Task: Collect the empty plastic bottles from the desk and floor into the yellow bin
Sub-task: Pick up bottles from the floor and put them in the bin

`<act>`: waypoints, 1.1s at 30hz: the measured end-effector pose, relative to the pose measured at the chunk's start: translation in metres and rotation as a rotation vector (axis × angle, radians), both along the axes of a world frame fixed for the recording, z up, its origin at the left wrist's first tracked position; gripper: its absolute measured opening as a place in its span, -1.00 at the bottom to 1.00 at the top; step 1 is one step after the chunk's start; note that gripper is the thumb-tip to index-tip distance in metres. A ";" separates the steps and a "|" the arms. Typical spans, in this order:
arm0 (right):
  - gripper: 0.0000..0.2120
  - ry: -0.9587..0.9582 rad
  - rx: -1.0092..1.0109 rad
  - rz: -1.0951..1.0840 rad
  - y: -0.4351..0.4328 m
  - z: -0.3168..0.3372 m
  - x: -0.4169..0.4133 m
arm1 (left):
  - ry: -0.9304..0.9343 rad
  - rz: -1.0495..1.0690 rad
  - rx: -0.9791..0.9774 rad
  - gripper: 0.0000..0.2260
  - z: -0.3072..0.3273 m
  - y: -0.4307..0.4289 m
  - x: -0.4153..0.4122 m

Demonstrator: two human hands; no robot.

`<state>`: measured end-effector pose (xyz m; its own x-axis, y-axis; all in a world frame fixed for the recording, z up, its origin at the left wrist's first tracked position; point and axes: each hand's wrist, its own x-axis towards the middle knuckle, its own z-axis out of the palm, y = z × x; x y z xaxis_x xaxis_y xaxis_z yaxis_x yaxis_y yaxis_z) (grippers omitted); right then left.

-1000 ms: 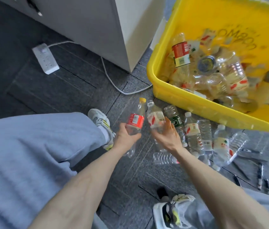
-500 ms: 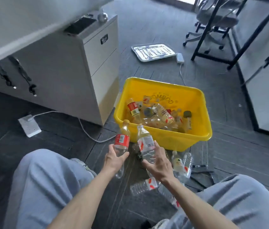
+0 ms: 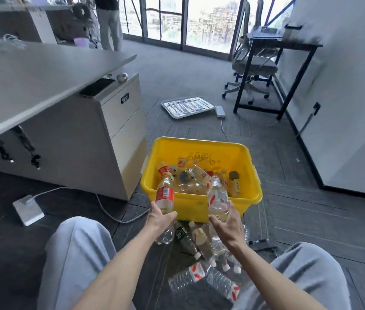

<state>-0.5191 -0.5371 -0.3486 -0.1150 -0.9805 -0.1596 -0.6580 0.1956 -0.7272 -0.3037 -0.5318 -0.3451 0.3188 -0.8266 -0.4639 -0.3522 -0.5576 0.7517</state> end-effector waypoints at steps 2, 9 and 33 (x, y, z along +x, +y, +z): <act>-0.14 -0.045 0.025 -0.017 -0.005 0.000 -0.003 | 0.015 0.010 0.025 -0.19 0.006 -0.013 -0.005; -0.14 -0.241 0.112 -0.105 -0.029 -0.003 -0.011 | -0.087 -0.043 -0.014 -0.22 0.030 -0.085 -0.009; -0.38 -0.097 0.077 -0.146 -0.117 0.018 -0.025 | -0.361 -0.412 -0.042 -0.47 0.004 -0.116 0.007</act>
<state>-0.5444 -0.6543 -0.3307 -0.2355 -0.9390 -0.2506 -0.5459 0.3411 -0.7653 -0.2965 -0.6473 -0.3414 0.0976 -0.9320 -0.3491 -0.7750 -0.2912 0.5608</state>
